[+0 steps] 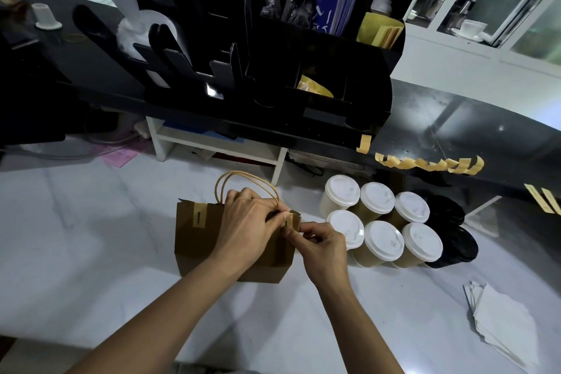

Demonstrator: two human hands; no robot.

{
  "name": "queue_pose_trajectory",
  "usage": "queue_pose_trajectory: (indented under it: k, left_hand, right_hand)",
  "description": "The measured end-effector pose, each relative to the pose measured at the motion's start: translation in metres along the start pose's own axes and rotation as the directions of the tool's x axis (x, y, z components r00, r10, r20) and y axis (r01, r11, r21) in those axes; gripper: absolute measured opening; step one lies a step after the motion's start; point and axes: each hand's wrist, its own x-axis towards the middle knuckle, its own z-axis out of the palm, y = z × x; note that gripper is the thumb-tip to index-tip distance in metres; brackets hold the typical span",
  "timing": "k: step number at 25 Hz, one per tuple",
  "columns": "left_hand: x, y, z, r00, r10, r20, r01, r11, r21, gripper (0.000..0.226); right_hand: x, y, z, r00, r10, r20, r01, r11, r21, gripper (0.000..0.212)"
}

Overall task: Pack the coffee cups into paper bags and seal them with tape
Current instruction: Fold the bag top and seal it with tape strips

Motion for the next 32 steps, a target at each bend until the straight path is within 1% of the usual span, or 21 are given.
queue_pose_trajectory:
  k: [4,6,10,12,14,16,18,20,21,23,26,28,29,30,32]
  left_hand:
    - [-0.002,0.002,-0.003,1.000,0.012,0.017,-0.012,1.000,0.016,0.025]
    - [-0.002,0.001,-0.004,1.000,0.020,0.008,-0.020,1.000,0.012,0.029]
    - [-0.010,-0.009,-0.005,0.997,0.073,0.023,-0.072,0.996,-0.053,0.058]
    - [-0.017,-0.014,-0.007,0.994,0.108,0.017,-0.106,0.992,-0.071,0.064]
    - [-0.023,-0.017,-0.012,0.990,0.138,-0.025,-0.140,0.986,-0.089,0.062]
    - [-0.030,-0.020,-0.020,0.977,0.190,-0.101,-0.199,0.976,-0.093,0.053]
    - [-0.038,-0.025,-0.030,0.949,0.237,-0.207,-0.261,0.961,-0.095,0.039]
    - [-0.046,-0.031,-0.037,0.916,0.230,-0.327,-0.272,0.958,-0.087,0.029]
    - [-0.049,-0.035,-0.039,0.901,0.202,-0.385,-0.252,0.964,-0.084,0.026]
    - [-0.053,-0.048,-0.040,0.876,0.100,-0.471,-0.164,0.982,-0.096,0.025]
    - [-0.061,-0.069,-0.041,0.860,-0.067,-0.506,-0.006,0.990,-0.140,0.037]
    - [-0.067,-0.081,-0.040,0.864,-0.171,-0.473,0.090,0.978,-0.190,0.046]
    - [-0.070,-0.087,-0.039,0.871,-0.239,-0.430,0.144,0.960,-0.242,0.052]
    - [-0.072,-0.091,-0.037,0.873,-0.318,-0.369,0.205,0.927,-0.314,0.055]
    - [-0.077,-0.095,-0.033,0.859,-0.461,-0.224,0.331,0.833,-0.443,0.055]
  right_hand:
    - [0.000,0.002,0.001,1.000,0.014,-0.001,-0.014,1.000,-0.011,0.006]
    - [-0.001,0.001,0.002,1.000,0.016,0.005,-0.016,1.000,-0.011,0.003]
    - [-0.006,0.000,0.004,1.000,-0.016,0.005,0.016,0.999,-0.042,0.003]
    - [-0.007,0.001,0.006,0.999,-0.034,-0.014,0.033,0.998,-0.057,0.006]
    - [-0.006,0.003,0.009,0.998,-0.044,-0.035,0.042,0.997,-0.063,0.010]
    - [-0.006,0.005,0.011,0.997,-0.053,-0.052,0.049,0.996,-0.072,0.012]
    - [-0.007,0.006,0.013,0.996,-0.064,-0.060,0.060,0.996,-0.068,0.012]
    - [-0.010,0.006,0.014,0.995,-0.073,-0.070,0.069,0.996,-0.058,0.010]
    - [-0.011,0.008,0.015,0.994,-0.070,-0.081,0.066,0.997,-0.049,0.011]
    - [-0.014,0.012,0.018,0.994,-0.046,-0.098,0.042,0.998,-0.041,0.020]
    - [-0.018,0.019,0.023,0.996,-0.022,-0.091,0.018,0.999,-0.046,0.040]
    - [-0.022,0.020,0.026,0.997,-0.001,-0.080,-0.002,1.000,-0.031,0.045]
    - [-0.024,0.019,0.027,0.997,0.013,-0.070,-0.014,1.000,-0.016,0.045]
    - [-0.025,0.019,0.028,0.998,0.029,-0.056,-0.029,1.000,0.002,0.045]
    - [-0.028,0.020,0.031,0.998,0.063,-0.017,-0.062,0.997,0.041,0.049]
